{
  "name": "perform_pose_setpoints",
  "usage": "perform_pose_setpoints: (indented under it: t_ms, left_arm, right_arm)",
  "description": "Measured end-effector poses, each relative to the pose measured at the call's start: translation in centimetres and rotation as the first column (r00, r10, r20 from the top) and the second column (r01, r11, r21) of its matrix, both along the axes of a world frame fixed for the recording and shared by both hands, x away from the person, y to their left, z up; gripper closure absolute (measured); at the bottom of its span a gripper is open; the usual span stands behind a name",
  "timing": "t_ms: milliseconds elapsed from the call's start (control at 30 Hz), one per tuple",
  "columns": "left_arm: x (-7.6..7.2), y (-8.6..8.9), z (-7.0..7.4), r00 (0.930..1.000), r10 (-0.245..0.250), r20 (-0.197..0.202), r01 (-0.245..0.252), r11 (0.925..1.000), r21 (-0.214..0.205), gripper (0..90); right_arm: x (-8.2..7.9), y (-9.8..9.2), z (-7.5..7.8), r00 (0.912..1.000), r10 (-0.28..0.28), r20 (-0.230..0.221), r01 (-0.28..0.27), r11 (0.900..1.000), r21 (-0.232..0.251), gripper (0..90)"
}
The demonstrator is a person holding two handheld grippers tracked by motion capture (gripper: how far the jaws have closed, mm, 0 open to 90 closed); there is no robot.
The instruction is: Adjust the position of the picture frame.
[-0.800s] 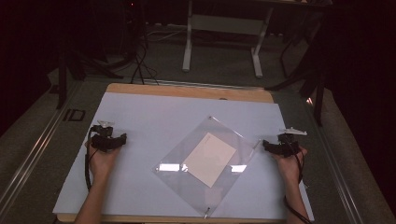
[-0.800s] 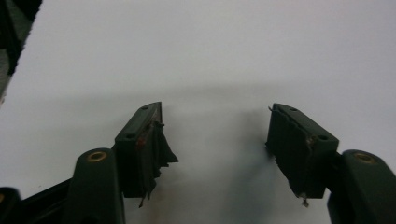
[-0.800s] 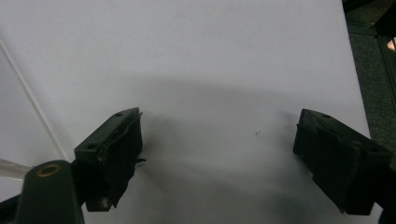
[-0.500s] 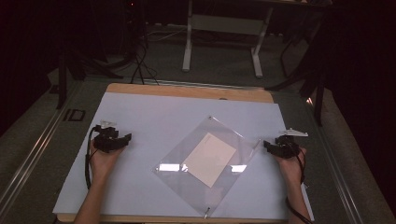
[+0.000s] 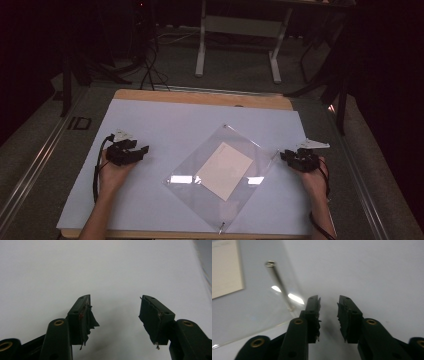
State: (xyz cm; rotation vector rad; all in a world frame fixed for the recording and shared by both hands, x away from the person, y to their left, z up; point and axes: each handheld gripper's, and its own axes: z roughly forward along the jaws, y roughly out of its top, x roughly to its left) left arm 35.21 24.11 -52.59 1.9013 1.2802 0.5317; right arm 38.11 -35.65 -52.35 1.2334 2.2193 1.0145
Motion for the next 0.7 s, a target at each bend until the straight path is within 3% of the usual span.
perform_pose_setpoints:
  t_ms: [133, 267, 367, 500, 700]
  left_arm:
    - [-0.2, -0.8, 0.2, 0.9988, -0.043, 0.023, 0.042, 0.9989, 0.019, 42.7]
    - [-0.1, -1.1, 0.0, 0.9988, -0.047, 0.013, 0.046, 0.9984, 0.034, 42.7]
    - [-0.1, -1.0, 0.0, 0.9989, -0.045, 0.012, 0.045, 0.9984, 0.035, 42.7]
    - [-0.2, -0.9, 0.1, 0.9990, -0.042, 0.017, 0.041, 0.9987, 0.028, 42.8]
    - [-0.2, -1.2, 0.0, 0.9986, -0.052, 0.015, 0.051, 0.9979, 0.039, 42.7]
  right_arm:
    - [-0.3, 0.2, 0.3, 0.9969, 0.078, 0.000, -0.078, 0.9967, 0.021, 71.1]
    - [-0.5, 0.6, 0.5, 0.9889, 0.149, -0.005, -0.148, 0.9885, 0.027, 71.7]
    - [-0.5, 0.6, 0.5, 0.9867, 0.162, -0.011, -0.162, 0.9866, 0.021, 71.3]
    - [-0.5, 0.7, 0.5, 0.9811, 0.193, -0.001, -0.193, 0.9785, 0.073, 70.9]
    - [0.0, 2.0, 0.0, 0.9861, 0.162, 0.037, -0.164, 0.9844, 0.065, 75.6]
